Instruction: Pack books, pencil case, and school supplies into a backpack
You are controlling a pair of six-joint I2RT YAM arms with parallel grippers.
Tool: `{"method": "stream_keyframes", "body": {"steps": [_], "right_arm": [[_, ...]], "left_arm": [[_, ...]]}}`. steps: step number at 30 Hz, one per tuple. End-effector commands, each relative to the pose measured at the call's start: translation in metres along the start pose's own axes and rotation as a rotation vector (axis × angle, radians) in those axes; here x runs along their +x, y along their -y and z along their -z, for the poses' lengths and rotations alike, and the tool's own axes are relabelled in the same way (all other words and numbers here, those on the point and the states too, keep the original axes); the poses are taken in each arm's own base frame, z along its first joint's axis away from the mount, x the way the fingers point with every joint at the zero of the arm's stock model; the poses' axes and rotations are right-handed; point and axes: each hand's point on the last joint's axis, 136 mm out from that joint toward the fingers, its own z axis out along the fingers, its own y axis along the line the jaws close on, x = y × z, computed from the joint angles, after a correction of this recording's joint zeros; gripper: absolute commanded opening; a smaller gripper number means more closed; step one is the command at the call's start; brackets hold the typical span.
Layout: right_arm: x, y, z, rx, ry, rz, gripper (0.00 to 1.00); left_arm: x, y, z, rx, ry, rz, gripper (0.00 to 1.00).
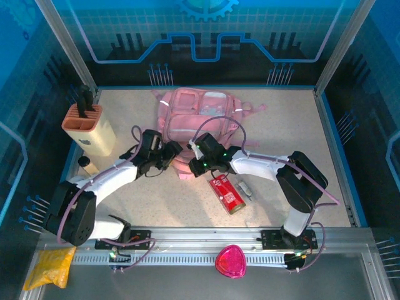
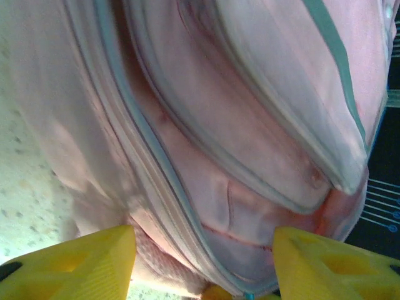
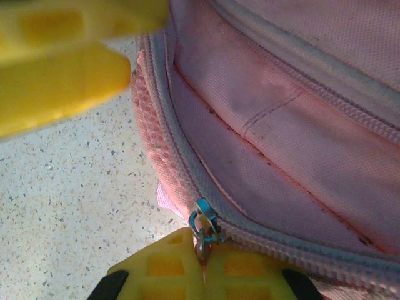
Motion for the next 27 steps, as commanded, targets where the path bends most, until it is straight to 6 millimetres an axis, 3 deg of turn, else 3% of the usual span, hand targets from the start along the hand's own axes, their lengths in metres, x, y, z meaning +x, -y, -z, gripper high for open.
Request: {"method": "stream_keyframes", "body": {"steps": [1,6,9,15,20,27], "right_arm": [[0.005,-0.005,-0.006,-0.035,-0.010,-0.013,0.00],[0.000,-0.003,-0.006,-0.024,0.002,-0.011,0.00],[-0.001,-0.004,-0.007,-0.024,0.002,-0.005,0.00],[-0.002,0.006,-0.007,0.033,-0.001,-0.011,0.00],[-0.001,0.016,0.002,0.079,-0.007,-0.030,0.00],[0.013,0.044,0.016,0.159,-0.029,-0.078,0.00]], "left_arm": [[-0.001,0.010,-0.006,0.026,0.069,0.088,0.62],[0.016,0.007,-0.028,-0.001,0.038,0.135,0.58],[0.017,-0.008,-0.031,-0.056,0.093,0.148,0.48],[0.026,0.005,-0.041,-0.016,0.059,0.138,0.17],[0.014,-0.009,-0.039,-0.079,0.126,0.109,0.01],[-0.002,-0.030,-0.040,-0.155,0.151,0.076,0.00]]}}
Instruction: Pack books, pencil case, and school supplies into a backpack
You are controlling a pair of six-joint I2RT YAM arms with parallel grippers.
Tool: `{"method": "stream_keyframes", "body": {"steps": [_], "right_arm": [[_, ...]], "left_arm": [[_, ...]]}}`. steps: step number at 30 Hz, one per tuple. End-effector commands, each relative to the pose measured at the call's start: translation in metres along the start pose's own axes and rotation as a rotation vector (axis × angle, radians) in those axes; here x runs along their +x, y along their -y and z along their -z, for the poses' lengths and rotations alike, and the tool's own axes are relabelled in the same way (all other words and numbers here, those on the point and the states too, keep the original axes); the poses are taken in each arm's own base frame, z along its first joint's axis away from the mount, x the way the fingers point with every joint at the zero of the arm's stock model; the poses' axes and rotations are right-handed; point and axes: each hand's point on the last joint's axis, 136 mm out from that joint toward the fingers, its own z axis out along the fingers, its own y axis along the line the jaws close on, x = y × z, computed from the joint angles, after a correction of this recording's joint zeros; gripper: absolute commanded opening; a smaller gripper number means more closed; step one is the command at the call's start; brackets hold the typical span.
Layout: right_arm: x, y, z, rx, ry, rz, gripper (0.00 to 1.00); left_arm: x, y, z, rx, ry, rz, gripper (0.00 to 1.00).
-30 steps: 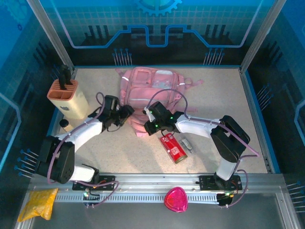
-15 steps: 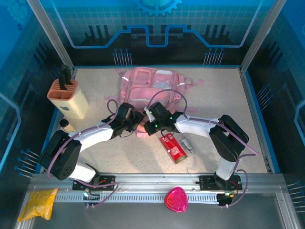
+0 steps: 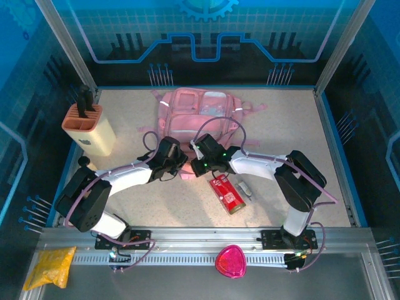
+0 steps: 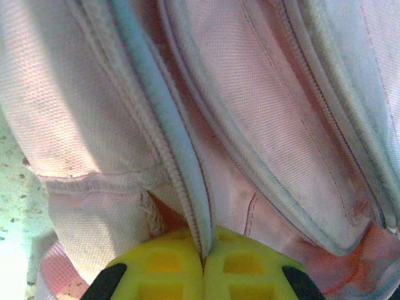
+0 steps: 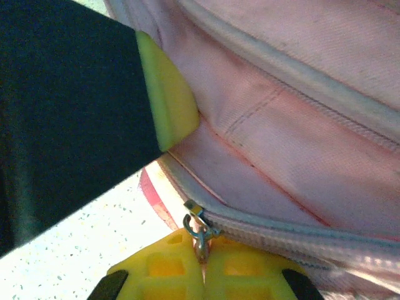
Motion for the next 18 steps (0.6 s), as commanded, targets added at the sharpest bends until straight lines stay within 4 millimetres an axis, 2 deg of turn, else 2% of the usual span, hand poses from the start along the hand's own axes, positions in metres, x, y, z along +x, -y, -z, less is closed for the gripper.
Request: {"method": "stream_keyframes", "body": {"steps": [1,6,11,14,18], "right_arm": [[0.012,0.031,0.018,0.084,-0.023,-0.063,0.00],[0.022,0.059,0.029,0.144,-0.022,-0.113,0.00],[0.025,0.086,0.044,0.195,-0.014,-0.151,0.00],[0.023,0.102,0.052,0.233,-0.010,-0.166,0.00],[0.019,0.114,0.062,0.257,0.008,-0.183,0.00]], "left_arm": [[-0.024,-0.019,-0.004,-0.075,0.062,-0.028,0.00],[-0.045,-0.028,0.002,-0.108,0.096,-0.057,0.00],[-0.067,-0.032,0.010,-0.119,0.111,-0.063,0.00],[-0.078,-0.027,0.017,-0.101,0.125,-0.076,0.00],[-0.096,-0.021,0.023,-0.109,0.138,-0.099,0.00]]}}
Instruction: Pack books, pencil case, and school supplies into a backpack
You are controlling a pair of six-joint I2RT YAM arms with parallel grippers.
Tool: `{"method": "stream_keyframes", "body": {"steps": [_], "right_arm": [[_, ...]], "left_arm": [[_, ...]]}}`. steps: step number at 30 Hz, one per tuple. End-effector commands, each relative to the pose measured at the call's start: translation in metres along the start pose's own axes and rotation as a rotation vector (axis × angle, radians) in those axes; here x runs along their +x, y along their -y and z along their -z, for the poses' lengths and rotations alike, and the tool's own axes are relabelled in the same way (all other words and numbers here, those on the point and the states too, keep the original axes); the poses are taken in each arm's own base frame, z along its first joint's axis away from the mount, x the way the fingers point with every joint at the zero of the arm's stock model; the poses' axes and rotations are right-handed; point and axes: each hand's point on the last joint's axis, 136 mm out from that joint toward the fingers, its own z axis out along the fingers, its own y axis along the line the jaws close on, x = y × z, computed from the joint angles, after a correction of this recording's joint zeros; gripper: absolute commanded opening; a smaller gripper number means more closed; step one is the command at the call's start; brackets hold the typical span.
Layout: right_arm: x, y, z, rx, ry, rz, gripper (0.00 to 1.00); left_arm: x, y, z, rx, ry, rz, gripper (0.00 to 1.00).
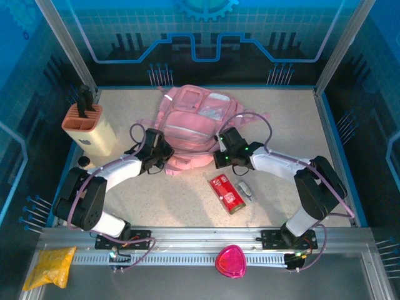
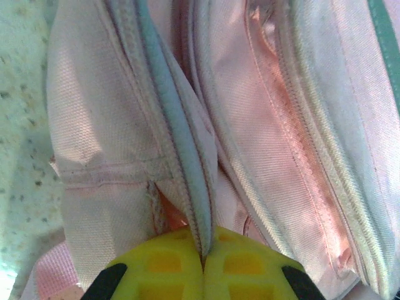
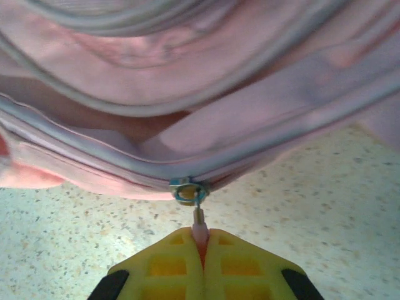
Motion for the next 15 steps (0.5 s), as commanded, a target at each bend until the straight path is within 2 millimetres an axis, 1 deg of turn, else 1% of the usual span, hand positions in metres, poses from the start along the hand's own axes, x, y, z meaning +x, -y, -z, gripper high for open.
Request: {"method": "stream_keyframes", "body": {"steps": [1,3,4,6,8,10,11,13,14,15], "right_arm": [[0.007,0.027,0.015,0.095,-0.016,-0.014,0.00],[0.006,0.019,0.017,0.073,-0.009,-0.003,0.00],[0.006,0.010,0.017,0.047,-0.009,0.013,0.00],[0.009,-0.011,0.013,-0.001,-0.016,0.047,0.00],[0.012,-0.041,0.008,-0.059,-0.027,0.091,0.00],[0.011,-0.071,0.001,-0.121,-0.036,0.102,0.00],[0.009,-0.084,-0.002,-0.151,-0.042,0.087,0.00],[0.004,-0.098,-0.006,-0.195,-0.043,0.059,0.00],[0.002,-0.100,-0.009,-0.199,-0.033,0.058,0.00],[0.001,-0.099,-0.010,-0.194,-0.024,0.061,0.00]], "left_arm": [[-0.037,-0.006,0.011,-0.059,0.078,-0.047,0.00],[-0.050,-0.001,0.012,-0.047,0.079,-0.052,0.00],[-0.056,0.004,0.012,-0.037,0.081,-0.061,0.00],[-0.069,0.013,0.014,-0.033,0.090,-0.074,0.00],[-0.079,0.025,0.012,-0.011,0.088,-0.090,0.00],[-0.080,0.038,0.007,0.046,0.042,-0.092,0.06],[-0.079,0.039,0.007,0.049,0.027,-0.088,0.09],[-0.076,0.036,0.010,0.047,0.027,-0.075,0.22],[-0.074,0.032,0.013,0.043,0.029,-0.067,0.31],[-0.071,0.027,0.017,0.039,0.029,-0.064,0.35]]}}
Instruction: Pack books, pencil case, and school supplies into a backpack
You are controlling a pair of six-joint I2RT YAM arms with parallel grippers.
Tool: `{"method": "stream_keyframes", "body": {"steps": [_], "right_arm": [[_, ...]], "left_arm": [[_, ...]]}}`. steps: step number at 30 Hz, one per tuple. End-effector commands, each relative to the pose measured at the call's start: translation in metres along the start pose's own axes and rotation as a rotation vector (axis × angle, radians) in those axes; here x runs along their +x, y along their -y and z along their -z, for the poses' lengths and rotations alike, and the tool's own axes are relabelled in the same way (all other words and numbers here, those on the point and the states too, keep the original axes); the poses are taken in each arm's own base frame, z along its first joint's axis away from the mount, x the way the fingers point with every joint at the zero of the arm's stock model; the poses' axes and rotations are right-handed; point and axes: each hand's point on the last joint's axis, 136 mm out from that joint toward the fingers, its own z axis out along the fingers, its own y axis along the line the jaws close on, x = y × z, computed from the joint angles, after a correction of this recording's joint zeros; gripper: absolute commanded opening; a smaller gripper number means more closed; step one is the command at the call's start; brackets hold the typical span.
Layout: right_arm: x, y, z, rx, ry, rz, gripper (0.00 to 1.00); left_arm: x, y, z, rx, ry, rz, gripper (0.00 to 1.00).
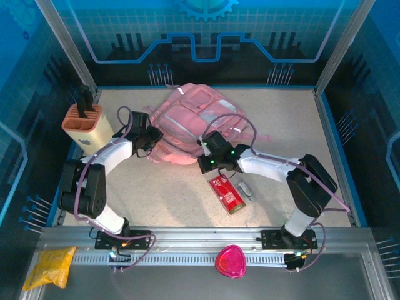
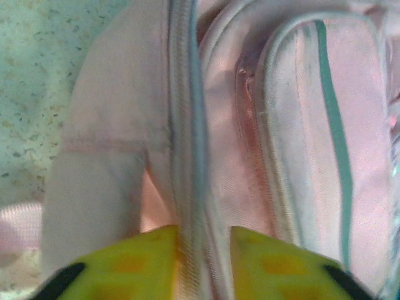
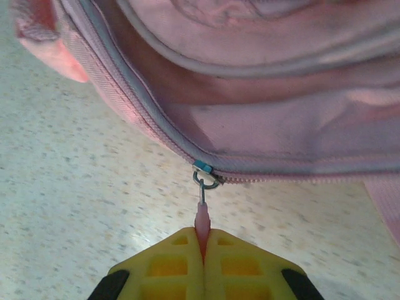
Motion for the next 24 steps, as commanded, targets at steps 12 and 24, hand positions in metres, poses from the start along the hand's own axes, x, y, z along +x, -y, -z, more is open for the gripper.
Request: {"method": "stream_keyframes", "body": {"steps": [12,24], "right_arm": [[0.003,-0.009,-0.008,-0.027,0.000,-0.004,0.00],[0.009,-0.003,-0.013,0.004,-0.004,0.004,0.00]], "left_arm": [[0.117,0.006,0.027,0.098,-0.113,0.081,0.67],[0.145,0.037,-0.020,0.133,-0.142,0.119,0.51]]}}
